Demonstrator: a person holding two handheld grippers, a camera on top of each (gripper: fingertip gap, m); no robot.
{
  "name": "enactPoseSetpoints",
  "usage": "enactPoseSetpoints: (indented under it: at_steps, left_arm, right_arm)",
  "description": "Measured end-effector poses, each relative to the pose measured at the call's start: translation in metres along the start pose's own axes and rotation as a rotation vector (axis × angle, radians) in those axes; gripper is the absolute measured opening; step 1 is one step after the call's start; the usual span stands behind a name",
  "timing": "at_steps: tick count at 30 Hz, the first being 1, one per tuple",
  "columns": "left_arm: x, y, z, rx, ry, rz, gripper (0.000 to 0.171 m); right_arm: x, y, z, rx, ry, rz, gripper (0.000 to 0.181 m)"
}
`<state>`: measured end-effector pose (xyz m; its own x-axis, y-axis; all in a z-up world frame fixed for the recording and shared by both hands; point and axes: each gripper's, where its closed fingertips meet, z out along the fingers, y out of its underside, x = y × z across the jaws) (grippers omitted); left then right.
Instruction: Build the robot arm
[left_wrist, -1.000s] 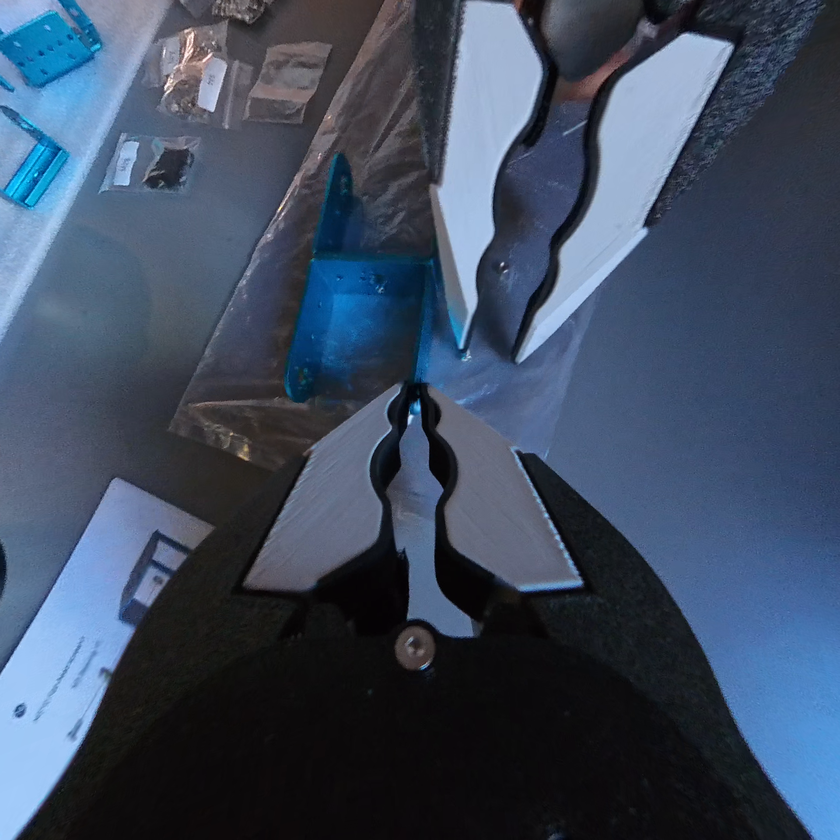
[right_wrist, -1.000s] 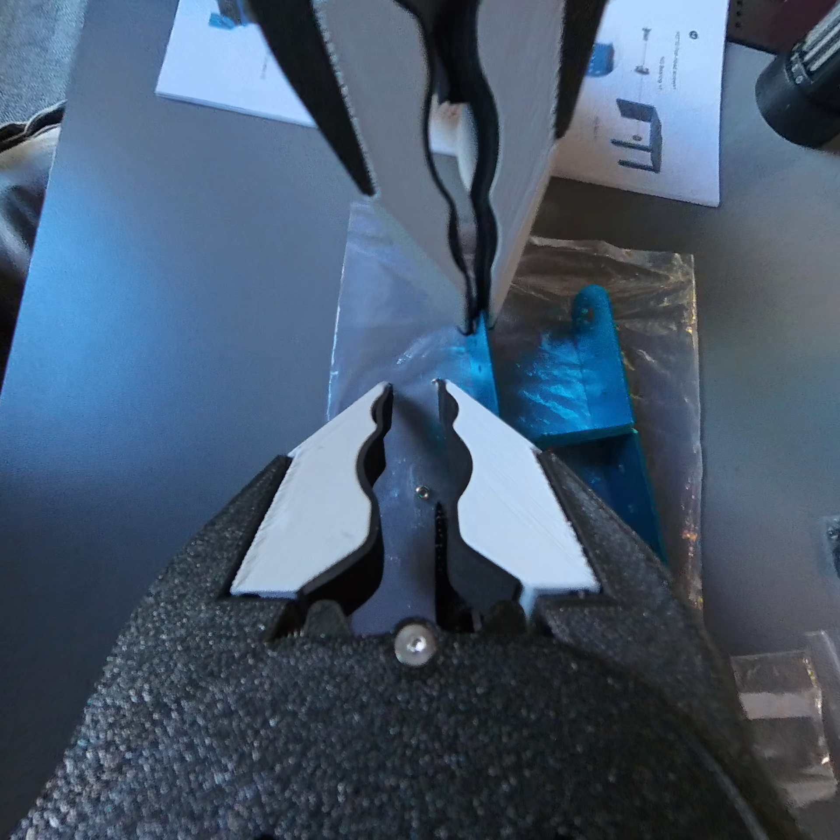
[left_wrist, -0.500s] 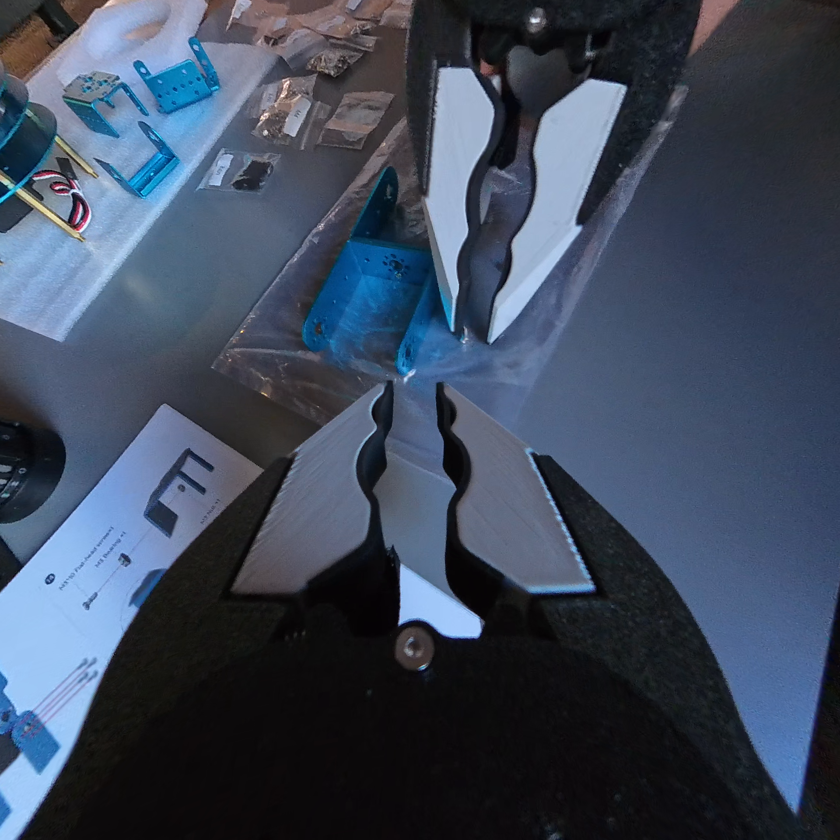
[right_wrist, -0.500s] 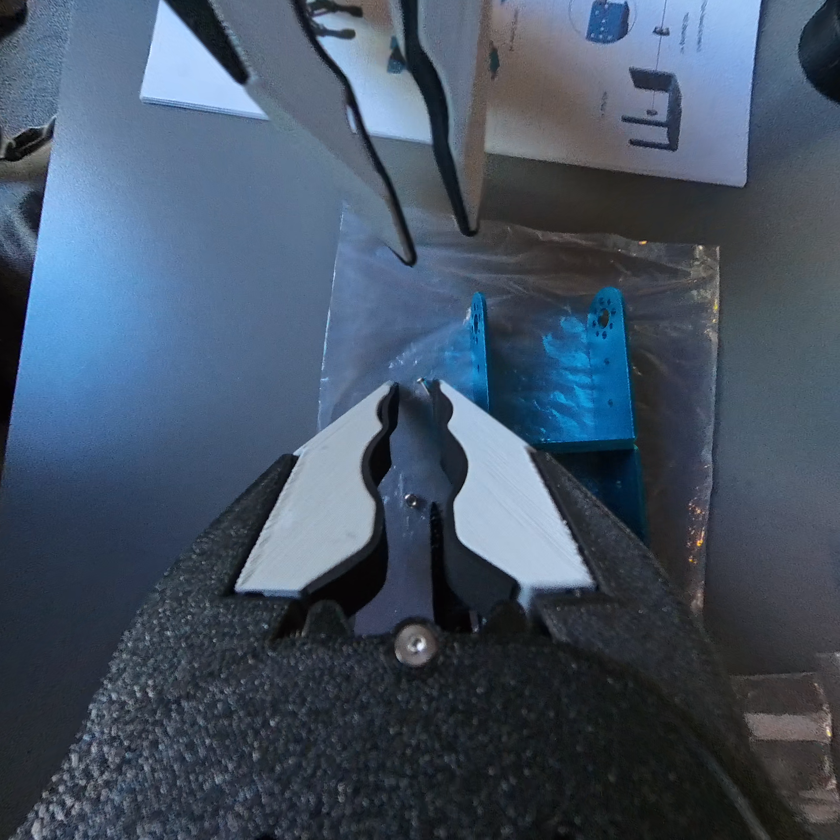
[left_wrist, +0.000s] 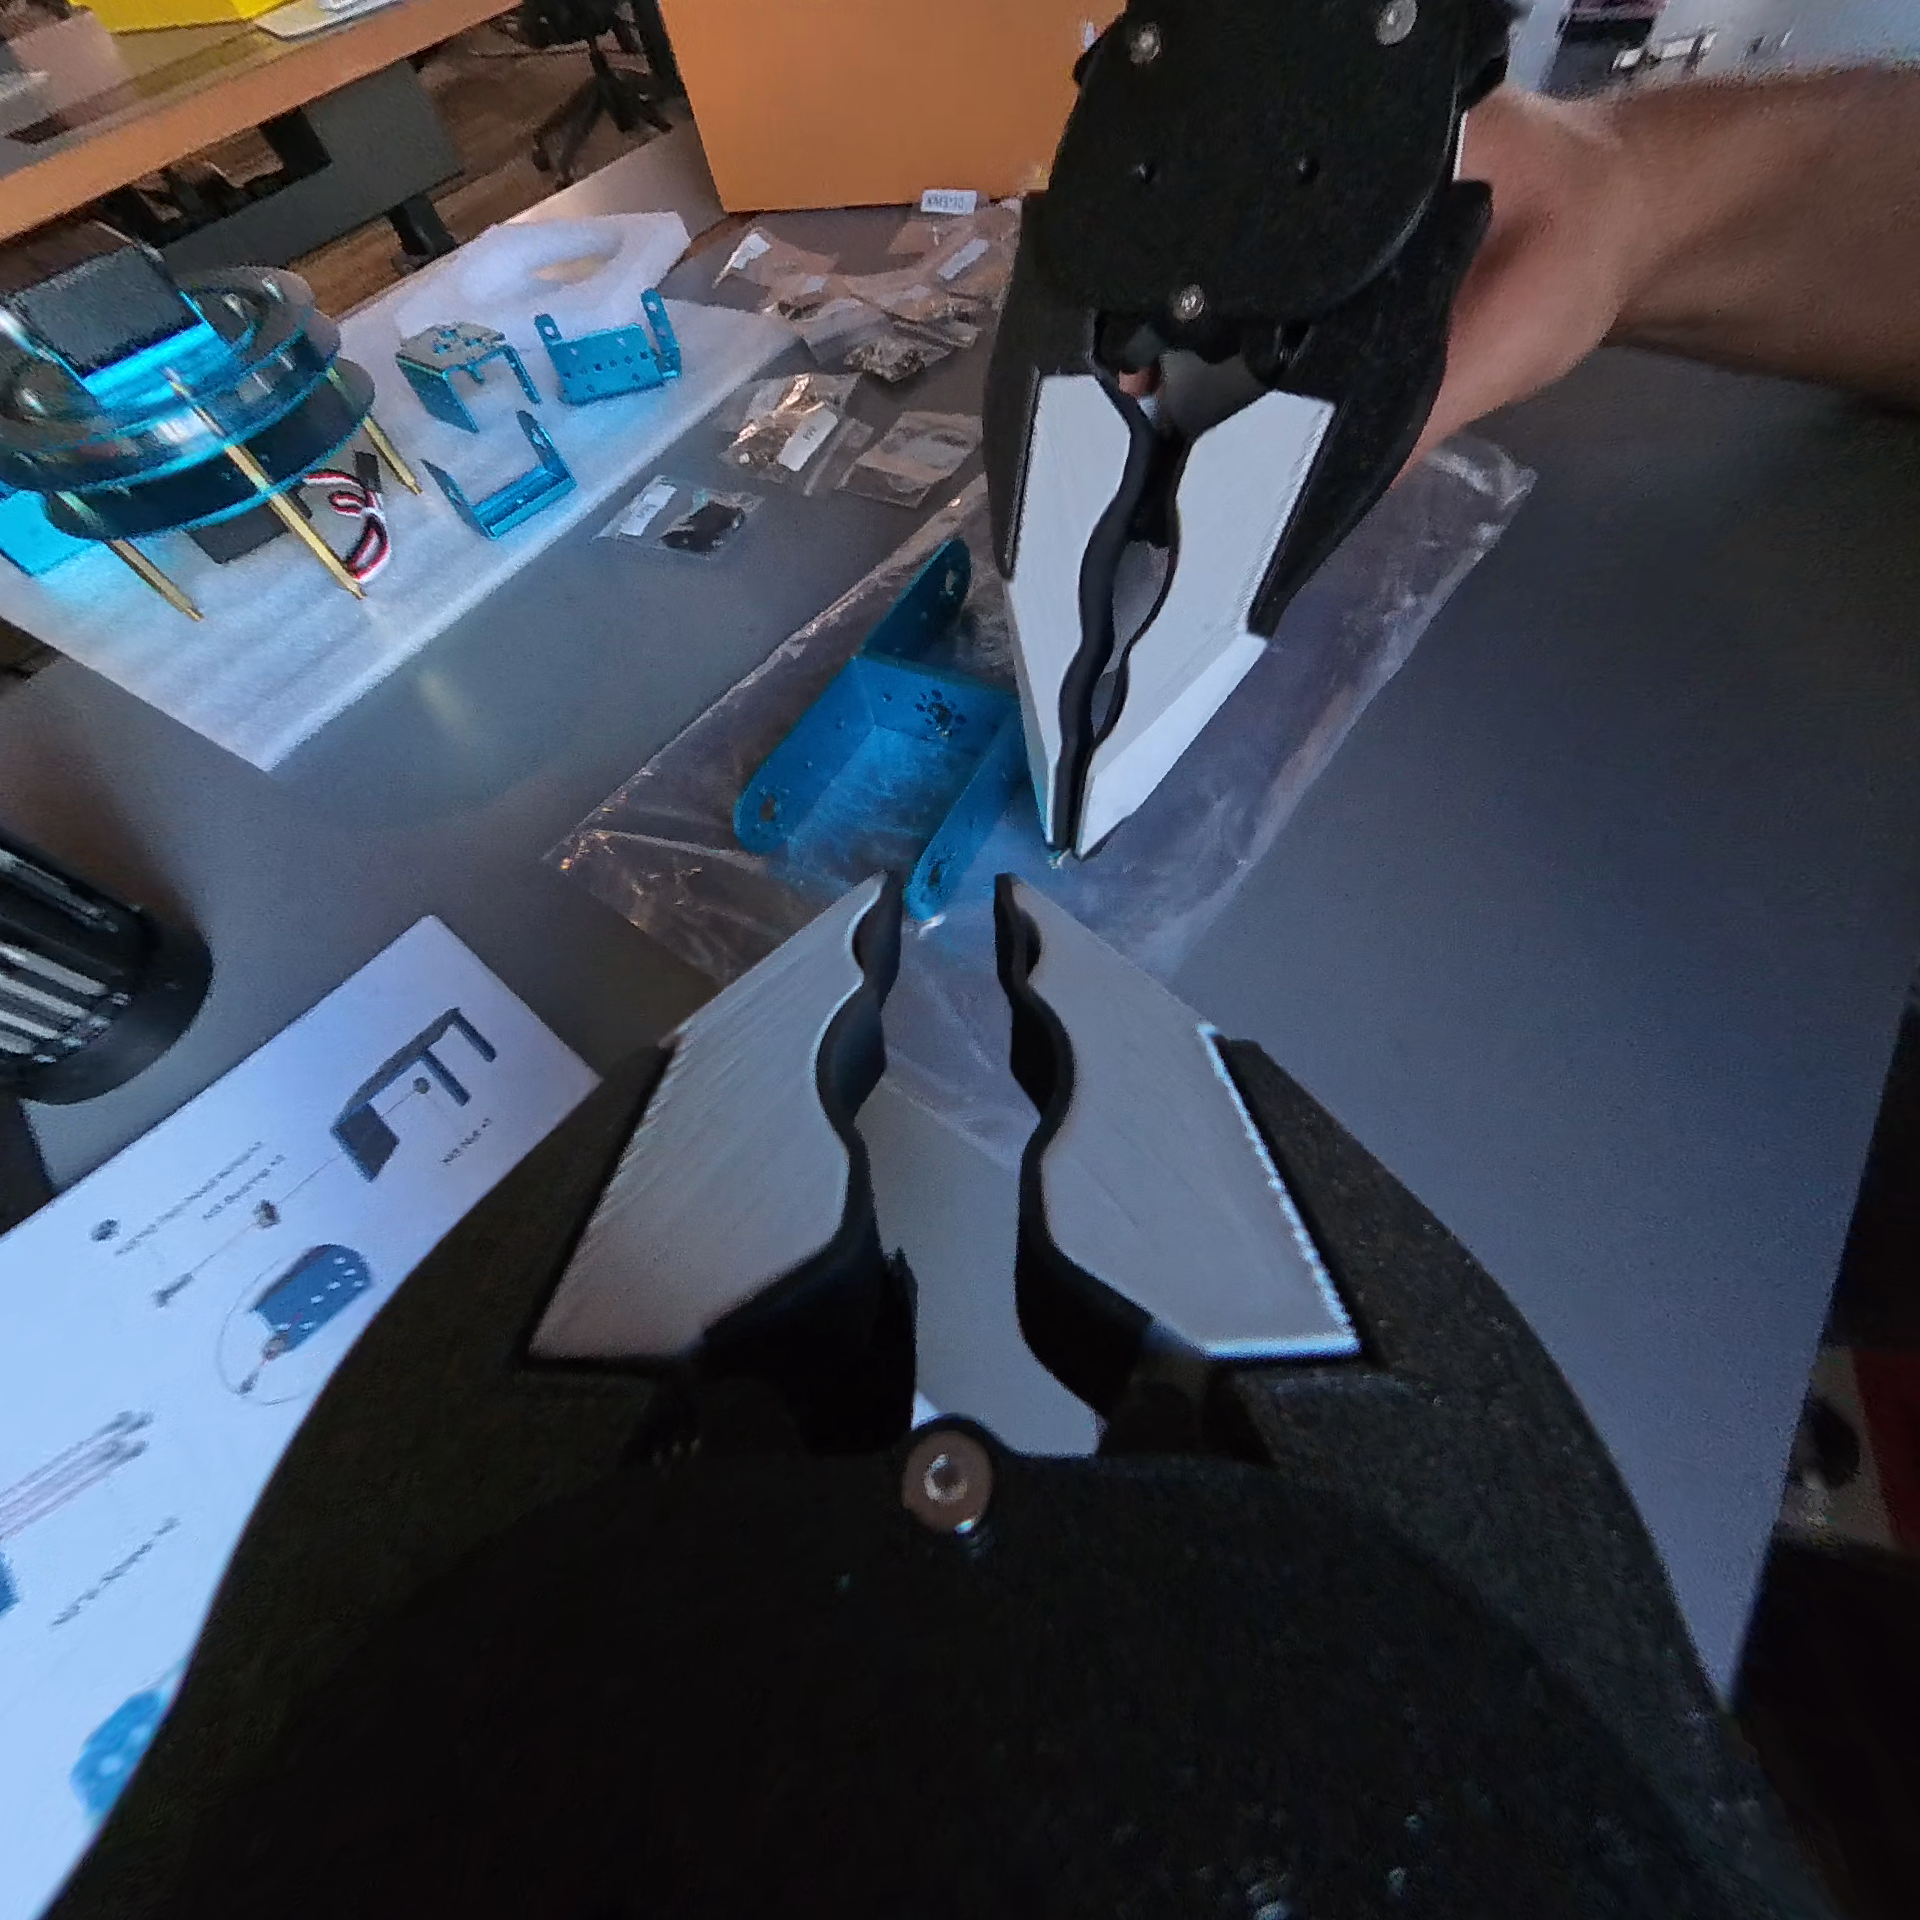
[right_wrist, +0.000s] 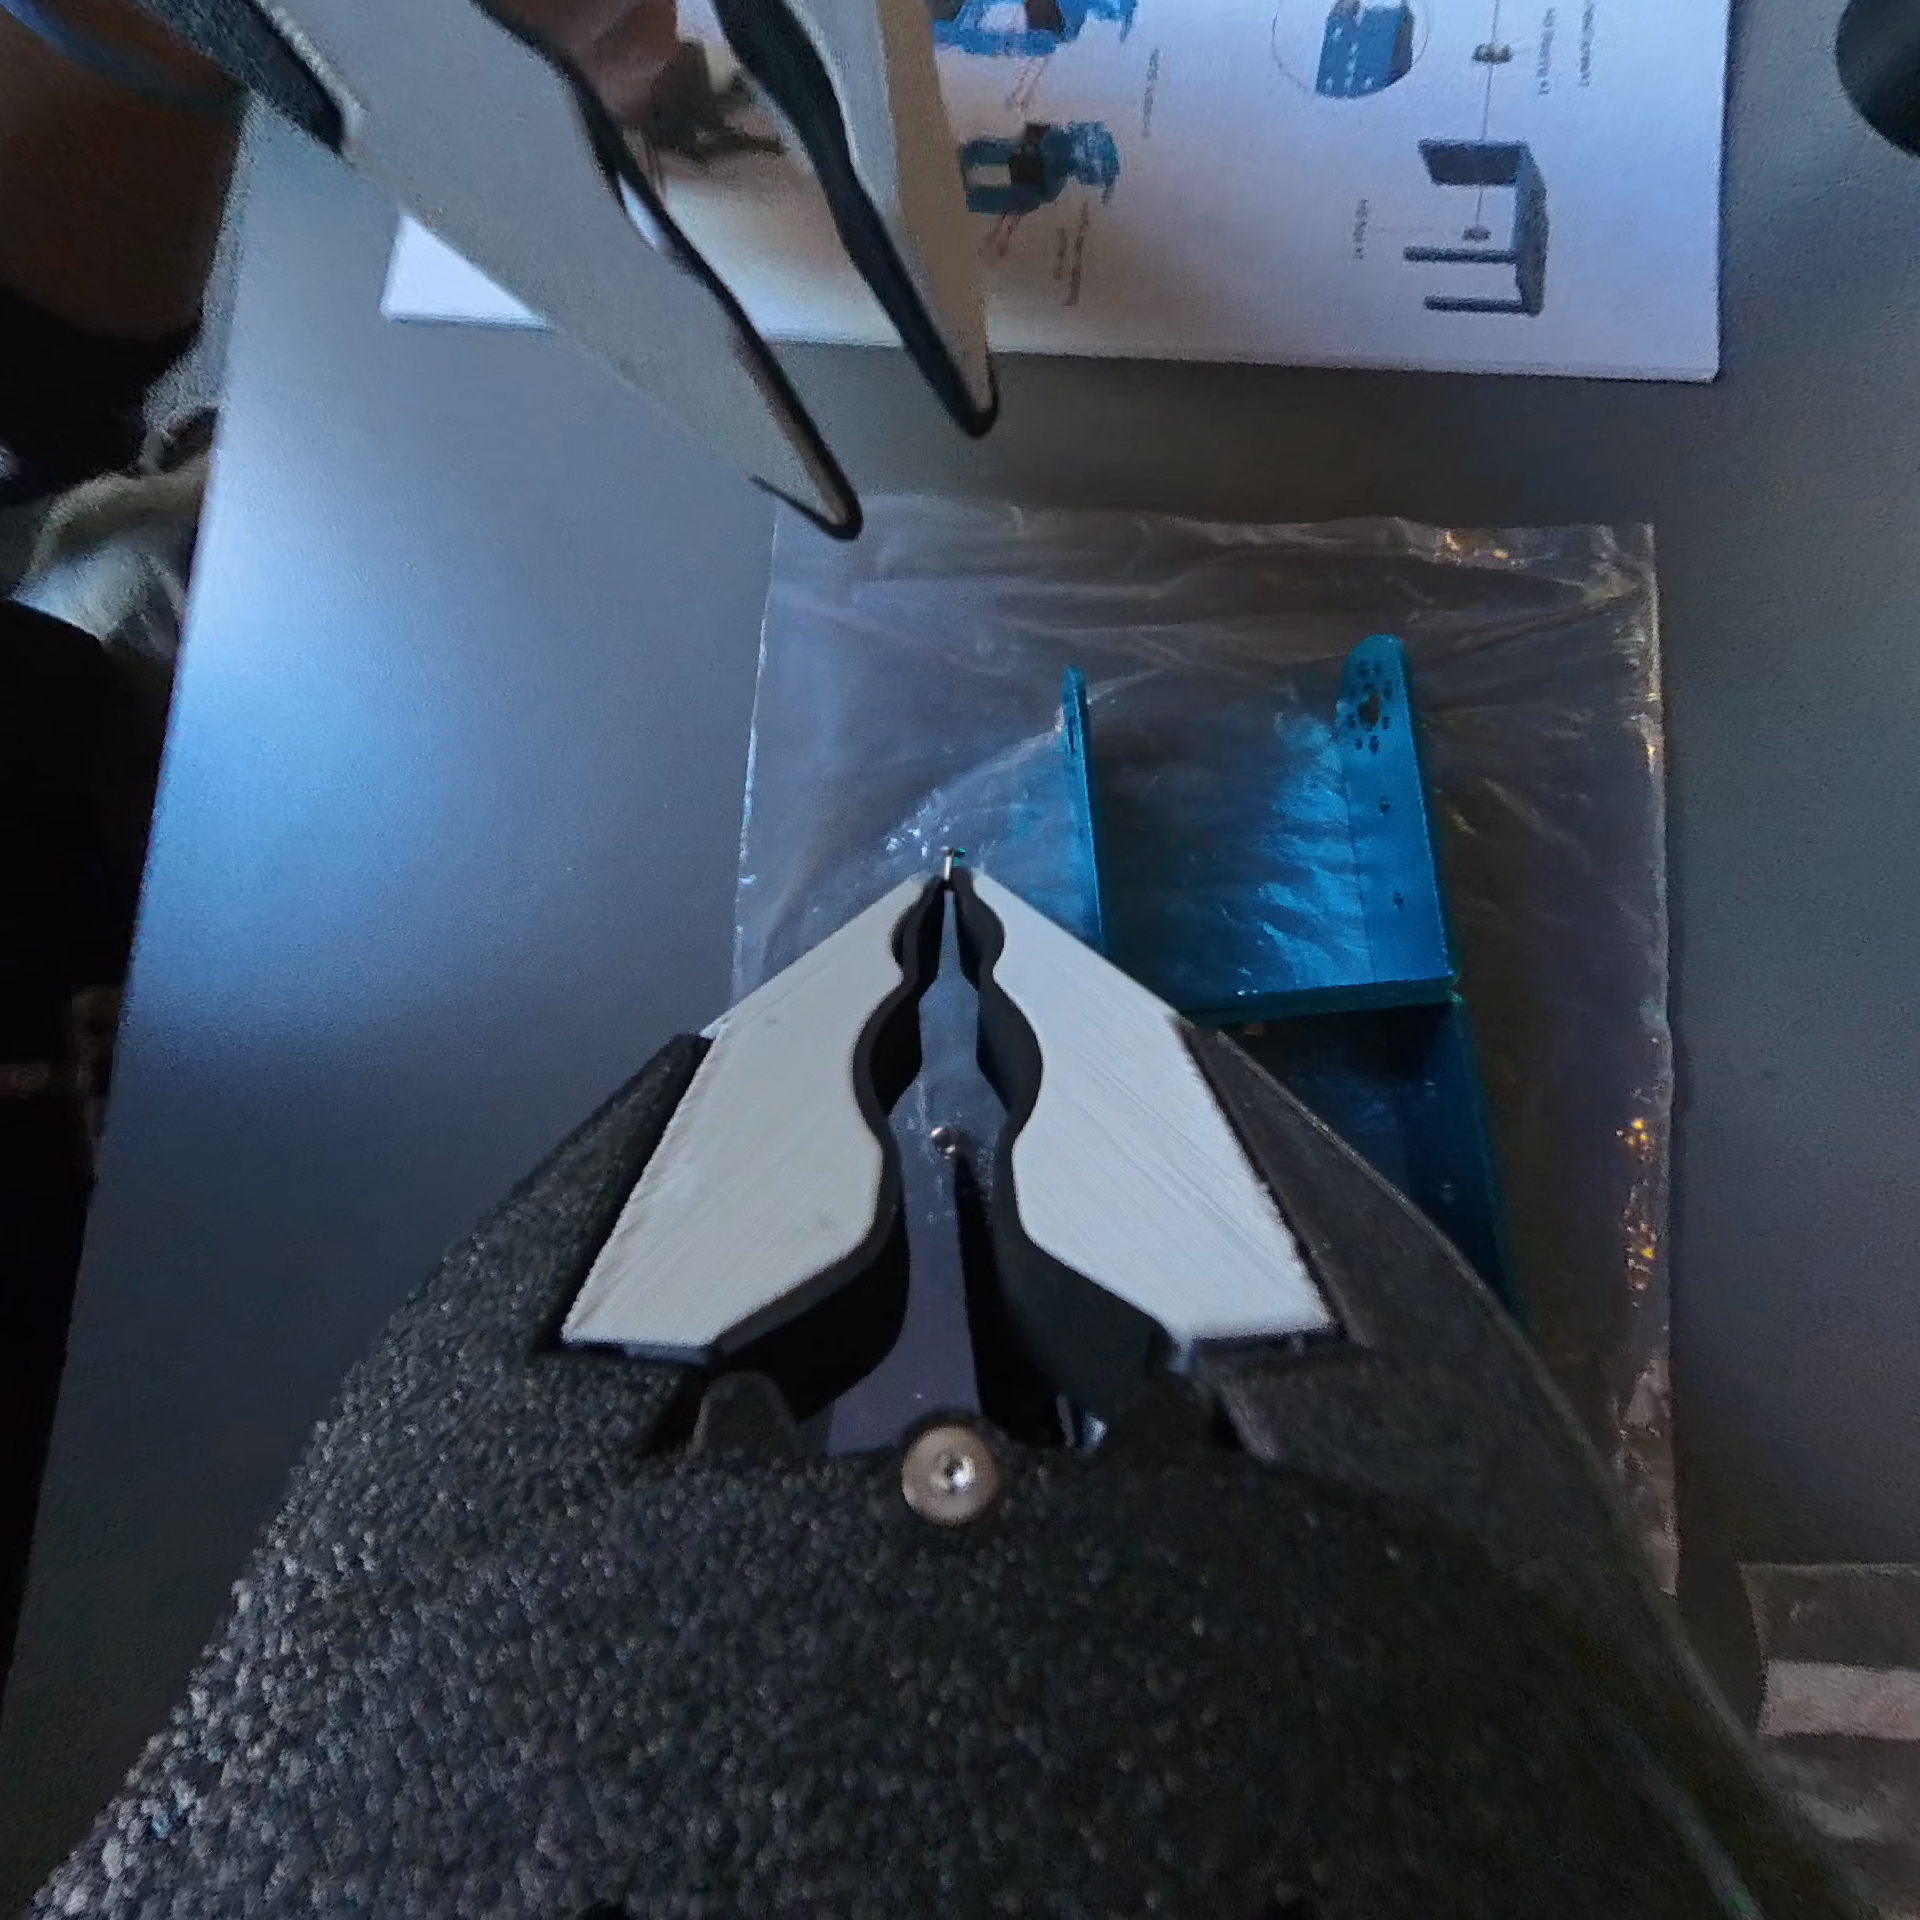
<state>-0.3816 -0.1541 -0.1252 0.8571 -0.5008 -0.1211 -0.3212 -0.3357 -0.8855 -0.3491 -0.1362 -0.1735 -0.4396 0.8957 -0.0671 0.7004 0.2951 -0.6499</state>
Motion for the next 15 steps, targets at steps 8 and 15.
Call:
enactPoseSetpoints:
  at_steps: [8, 15]
  left_arm:
    - [0.009, -0.026, 0.001, 0.161, 0.043, -0.111, 0.016]
    - [0.026, -0.064, -0.017, 0.403, 0.197, -0.212, 0.016]
  right_arm:
    - [-0.020, -0.060, -0.052, 0.480, -0.267, 0.184, 0.001]
    - [-0.031, -0.076, -0.072, 0.618, -0.425, 0.250, 0.001]
